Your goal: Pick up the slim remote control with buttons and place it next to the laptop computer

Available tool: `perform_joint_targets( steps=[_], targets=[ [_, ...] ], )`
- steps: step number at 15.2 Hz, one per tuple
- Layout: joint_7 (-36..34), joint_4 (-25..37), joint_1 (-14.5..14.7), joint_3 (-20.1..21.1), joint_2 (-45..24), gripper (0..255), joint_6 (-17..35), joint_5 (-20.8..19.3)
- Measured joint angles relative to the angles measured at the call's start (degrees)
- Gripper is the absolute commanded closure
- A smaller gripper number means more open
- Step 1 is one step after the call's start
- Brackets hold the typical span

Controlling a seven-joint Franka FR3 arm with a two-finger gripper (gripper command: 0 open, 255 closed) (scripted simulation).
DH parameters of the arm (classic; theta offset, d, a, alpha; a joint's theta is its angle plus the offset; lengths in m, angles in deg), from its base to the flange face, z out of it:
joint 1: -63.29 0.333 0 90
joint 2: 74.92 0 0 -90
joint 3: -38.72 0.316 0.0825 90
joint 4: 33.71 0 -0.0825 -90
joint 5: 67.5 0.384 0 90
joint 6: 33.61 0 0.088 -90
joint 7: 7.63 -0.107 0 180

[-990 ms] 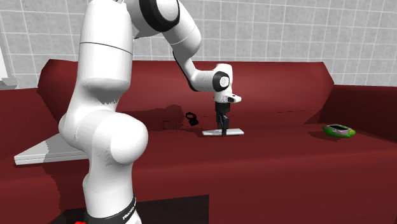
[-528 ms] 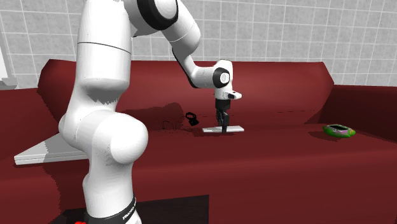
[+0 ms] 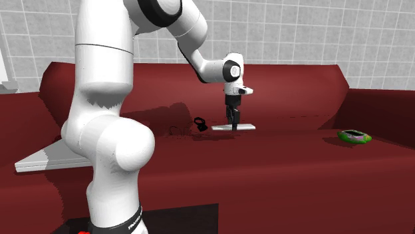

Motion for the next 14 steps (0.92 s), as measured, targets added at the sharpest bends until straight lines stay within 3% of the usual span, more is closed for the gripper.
perform_joint_targets(
  steps=[7,14],
  targets=[
    [-0.2,2.9,0.0,-0.1,2.3,255,-5.2,-0.4],
    [-8.1,-3.3,4.1,3.5,7.8,255,-4.5,-1.2]
  ],
)
